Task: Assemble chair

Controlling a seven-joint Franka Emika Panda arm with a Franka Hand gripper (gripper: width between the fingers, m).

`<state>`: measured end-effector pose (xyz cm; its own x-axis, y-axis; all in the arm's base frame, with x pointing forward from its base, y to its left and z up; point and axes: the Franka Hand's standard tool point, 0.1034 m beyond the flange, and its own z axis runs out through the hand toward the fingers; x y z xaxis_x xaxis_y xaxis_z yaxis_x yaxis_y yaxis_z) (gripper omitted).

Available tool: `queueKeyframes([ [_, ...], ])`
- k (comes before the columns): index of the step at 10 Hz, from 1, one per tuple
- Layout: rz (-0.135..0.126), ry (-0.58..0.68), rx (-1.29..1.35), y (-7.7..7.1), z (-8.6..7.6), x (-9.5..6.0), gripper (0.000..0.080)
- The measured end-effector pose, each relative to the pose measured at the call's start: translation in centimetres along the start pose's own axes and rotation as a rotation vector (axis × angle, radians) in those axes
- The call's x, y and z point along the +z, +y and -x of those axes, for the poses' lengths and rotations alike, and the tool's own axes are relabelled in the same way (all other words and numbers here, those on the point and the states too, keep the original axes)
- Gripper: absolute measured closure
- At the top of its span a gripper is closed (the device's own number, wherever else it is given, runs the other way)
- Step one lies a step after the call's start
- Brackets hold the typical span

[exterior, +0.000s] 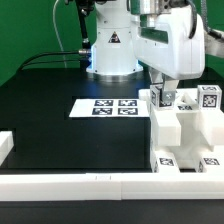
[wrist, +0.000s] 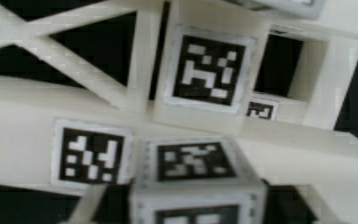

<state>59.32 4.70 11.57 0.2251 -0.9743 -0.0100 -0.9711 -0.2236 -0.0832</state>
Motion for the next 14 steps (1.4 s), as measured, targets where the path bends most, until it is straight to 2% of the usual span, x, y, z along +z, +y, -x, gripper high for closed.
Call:
queueKeyframes([
  [1, -0.003, 0.008, -0.213, -0.22, -0.17, -0.18, 0.0444],
  [2, -0.009, 0.014, -0.37, -0.37, -0.3, -0.25, 0.0239],
  [3, -0.009, 0.015, -0.498, -0.4, -0.22, -0.24, 0.0177],
  [4, -0.004, 0.021, -0.53, -0.45, 0.3, -0.21, 0.0157],
  [7, 0.005, 0.027, -0.77, -0.4, 0.18, -0.17, 0.0151],
  [9, 0.037, 0.046, -1.114, -0.33, 0.32, -0.08, 0.015],
  [10, 0.04, 0.044, -1.191, -0.28, 0.11, -0.04, 0.015],
  [11, 0.038, 0.044, -1.142, -0.28, 0.12, -0.04, 0.015],
  [12, 0.039, 0.045, -1.143, -0.28, 0.1, -0.04, 0.0241],
  [13, 0.039, 0.045, -1.139, -0.28, 0.09, -0.04, 0.0376],
  [14, 0.035, 0.045, -1.044, -0.28, 0.14, -0.02, 0.0376],
])
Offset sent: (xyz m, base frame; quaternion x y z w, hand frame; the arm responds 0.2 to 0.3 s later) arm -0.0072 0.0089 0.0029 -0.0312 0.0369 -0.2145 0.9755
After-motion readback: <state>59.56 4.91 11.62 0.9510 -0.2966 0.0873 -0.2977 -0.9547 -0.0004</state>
